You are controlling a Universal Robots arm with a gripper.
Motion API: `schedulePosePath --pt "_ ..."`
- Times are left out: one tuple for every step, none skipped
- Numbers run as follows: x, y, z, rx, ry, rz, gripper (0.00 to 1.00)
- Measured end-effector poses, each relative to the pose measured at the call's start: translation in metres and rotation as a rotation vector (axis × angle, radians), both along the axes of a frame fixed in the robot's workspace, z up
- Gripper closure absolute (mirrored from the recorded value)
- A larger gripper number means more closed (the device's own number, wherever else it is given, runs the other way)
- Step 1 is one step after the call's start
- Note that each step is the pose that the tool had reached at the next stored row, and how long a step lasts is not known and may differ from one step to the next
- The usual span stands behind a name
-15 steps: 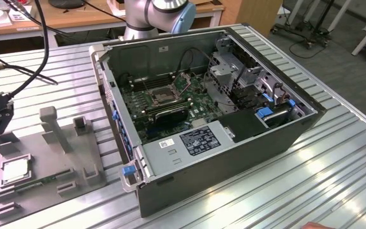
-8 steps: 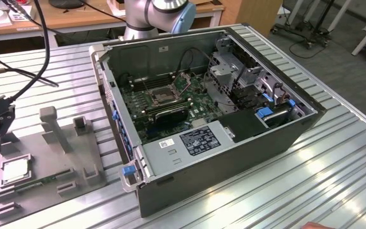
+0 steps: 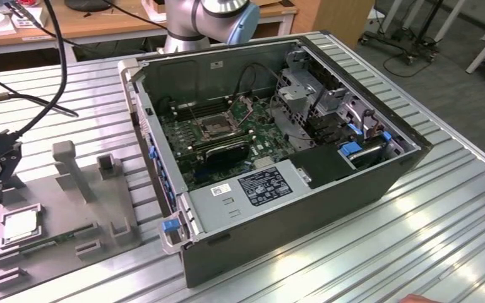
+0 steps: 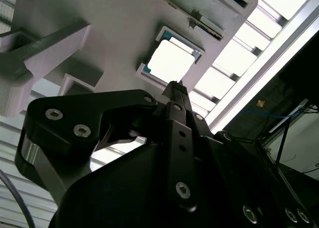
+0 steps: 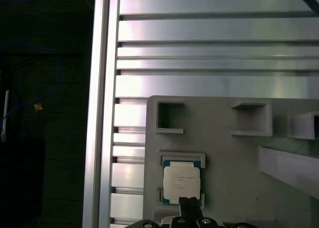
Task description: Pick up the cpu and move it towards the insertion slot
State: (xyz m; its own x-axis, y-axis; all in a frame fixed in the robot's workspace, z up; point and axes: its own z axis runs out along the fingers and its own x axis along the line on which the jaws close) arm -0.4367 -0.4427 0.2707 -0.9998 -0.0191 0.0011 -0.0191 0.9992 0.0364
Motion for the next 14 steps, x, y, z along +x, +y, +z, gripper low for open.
schedulePosePath --pt "0.0 0.0 -0.0001 0.0 0.0 0.0 0.89" --pt "0.0 0.0 -0.0002 0.0002 -0.0002 0.0 0.89" --pt "0.0001 0.0 -0.0006 0.0003 -0.0004 0.0 0.89" --pt "0.0001 0.0001 -0.0016 0.0006 -0.0008 0.0 0.89" --pt "0.0 0.0 -0.0024 0.0003 -0.0005 0.0 0.89" --pt "0.0 0.0 -0.0033 0.0002 -0.0003 0.0 0.89" --pt "0.0 0.0 -0.0044 0.0002 -0.0003 0.0 0.89" --pt "0.0 0.0 -0.0055 0.0002 -0.0003 0.0 0.89" --pt "0.0 0.0 -0.0065 0.0002 -0.0003 0.0 0.89" --pt "0.0 -0.0002 -0.0074 0.0002 -0.0003 0.0 0.89" --pt "0.0 -0.0006 -0.0079 0.0001 -0.0002 0.0 0.89" --pt "0.0 -0.001 -0.0083 0.0002 -0.0002 0.0 0.89" --pt "0.0 -0.0015 -0.0086 0.0002 -0.0003 0.0 0.89" --pt "-0.0001 -0.0019 -0.0089 0.0002 -0.0002 0.0 0.89"
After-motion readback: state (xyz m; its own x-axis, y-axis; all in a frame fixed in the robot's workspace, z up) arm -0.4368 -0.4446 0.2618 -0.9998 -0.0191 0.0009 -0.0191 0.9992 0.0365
